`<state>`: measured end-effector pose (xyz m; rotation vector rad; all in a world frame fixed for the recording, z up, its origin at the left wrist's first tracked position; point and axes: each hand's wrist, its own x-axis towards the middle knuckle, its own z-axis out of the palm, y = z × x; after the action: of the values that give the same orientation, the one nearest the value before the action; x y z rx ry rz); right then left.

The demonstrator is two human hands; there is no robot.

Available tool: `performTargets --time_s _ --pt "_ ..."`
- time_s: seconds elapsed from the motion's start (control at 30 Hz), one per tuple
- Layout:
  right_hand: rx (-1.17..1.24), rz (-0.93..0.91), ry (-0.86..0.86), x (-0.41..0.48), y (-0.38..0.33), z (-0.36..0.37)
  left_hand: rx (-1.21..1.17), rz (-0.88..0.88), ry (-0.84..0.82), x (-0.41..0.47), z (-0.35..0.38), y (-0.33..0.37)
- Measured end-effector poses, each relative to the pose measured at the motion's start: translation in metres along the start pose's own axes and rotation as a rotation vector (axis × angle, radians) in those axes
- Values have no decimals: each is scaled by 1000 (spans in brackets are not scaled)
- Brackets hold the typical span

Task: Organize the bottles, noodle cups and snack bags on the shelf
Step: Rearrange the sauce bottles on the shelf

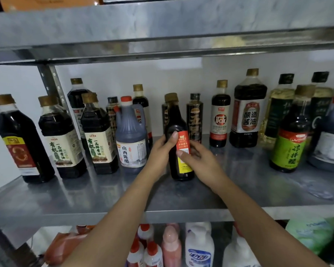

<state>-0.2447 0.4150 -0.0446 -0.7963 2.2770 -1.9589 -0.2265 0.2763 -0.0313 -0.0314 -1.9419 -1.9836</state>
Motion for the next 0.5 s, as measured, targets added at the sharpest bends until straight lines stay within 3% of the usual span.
performTargets --time_s 0.33,0.5 --pt "102 -26 36 5 11 3 -45 5 54 -3 -7 -8" --pt "-51 -42 4 1 18 7 -42 -30 61 -5 -8 -10"
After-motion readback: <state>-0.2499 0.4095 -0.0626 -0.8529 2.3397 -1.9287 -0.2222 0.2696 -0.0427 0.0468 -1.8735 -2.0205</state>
